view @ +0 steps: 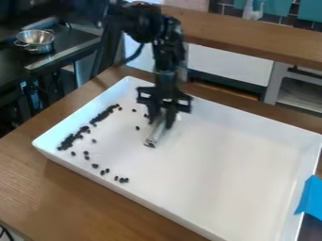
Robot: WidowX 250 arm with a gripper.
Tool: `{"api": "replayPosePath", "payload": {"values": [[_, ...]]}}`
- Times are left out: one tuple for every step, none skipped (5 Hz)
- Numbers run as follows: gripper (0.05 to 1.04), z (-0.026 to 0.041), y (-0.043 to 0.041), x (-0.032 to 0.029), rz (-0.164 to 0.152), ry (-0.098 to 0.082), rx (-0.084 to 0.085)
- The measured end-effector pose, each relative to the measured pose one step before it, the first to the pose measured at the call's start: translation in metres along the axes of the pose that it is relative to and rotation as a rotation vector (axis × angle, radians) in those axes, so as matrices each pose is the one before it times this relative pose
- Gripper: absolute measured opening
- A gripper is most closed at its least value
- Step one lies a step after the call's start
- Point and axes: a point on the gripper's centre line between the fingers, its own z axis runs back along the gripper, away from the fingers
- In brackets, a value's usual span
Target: Sweep into pile
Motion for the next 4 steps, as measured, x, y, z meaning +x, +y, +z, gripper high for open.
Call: {"api": "replayPosePath", "payload": {"values": [[0.381, -0.00325, 0.02787, 0.00505, 0.0146, 0.0004, 0.0069], [0.381, -0.00189, 0.02366, 0.00066, -0.0049, 0.0009, 0.0150], [0.381, -0.00135, 0.03482, -0.00289, 0.0023, -0.0443, 0.0574], [0.381, 0.00231, 0.00896, -0.00643, -0.0597, -0.0646, 0.0683]]}}
